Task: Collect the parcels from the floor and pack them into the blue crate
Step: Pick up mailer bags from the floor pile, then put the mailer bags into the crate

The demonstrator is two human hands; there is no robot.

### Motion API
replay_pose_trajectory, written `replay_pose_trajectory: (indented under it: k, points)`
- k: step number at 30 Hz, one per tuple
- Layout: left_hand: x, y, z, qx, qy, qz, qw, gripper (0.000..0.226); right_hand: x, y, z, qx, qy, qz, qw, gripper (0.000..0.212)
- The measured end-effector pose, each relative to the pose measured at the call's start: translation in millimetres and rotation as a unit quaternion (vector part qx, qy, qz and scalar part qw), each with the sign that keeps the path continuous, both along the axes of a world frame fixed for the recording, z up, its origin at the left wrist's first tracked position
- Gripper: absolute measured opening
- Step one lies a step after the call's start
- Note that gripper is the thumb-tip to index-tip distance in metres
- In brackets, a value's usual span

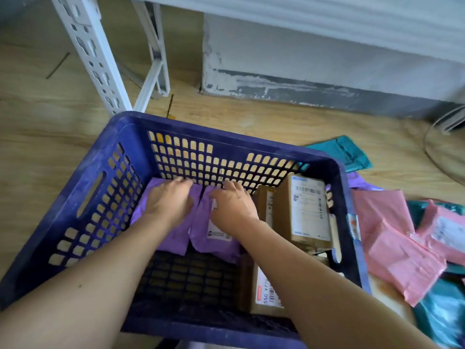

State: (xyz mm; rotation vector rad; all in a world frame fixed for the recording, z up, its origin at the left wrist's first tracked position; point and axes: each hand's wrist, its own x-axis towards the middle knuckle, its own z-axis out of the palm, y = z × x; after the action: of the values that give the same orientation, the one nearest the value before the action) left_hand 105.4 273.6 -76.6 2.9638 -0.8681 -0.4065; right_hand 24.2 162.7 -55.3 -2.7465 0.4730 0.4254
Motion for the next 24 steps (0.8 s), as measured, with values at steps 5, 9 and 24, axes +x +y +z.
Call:
replay_pose_trajectory:
  k: [5,9,24]
  points:
    - [-26.7,-26.5,45.8,-0.086,-0.059,-0.023,0.994,0.024,-40.3,-23.3,63.6,-0.015,-0.081,-0.034,0.996,0.038]
    - [-51.7,-57.3,91.1,-0.14,-0.102,-0.092,0.981,0.021,-78.8,-49.6,105.9,-0.042,-0.134,-0.07,0.988,0.039]
    - [-202.4,-196.5,176.8,-0.245,-0.055,-0.288,0.924,0.035,-252.5,-165.1,164.7,-0.054,-0.179,-0.309,0.932,0.028]
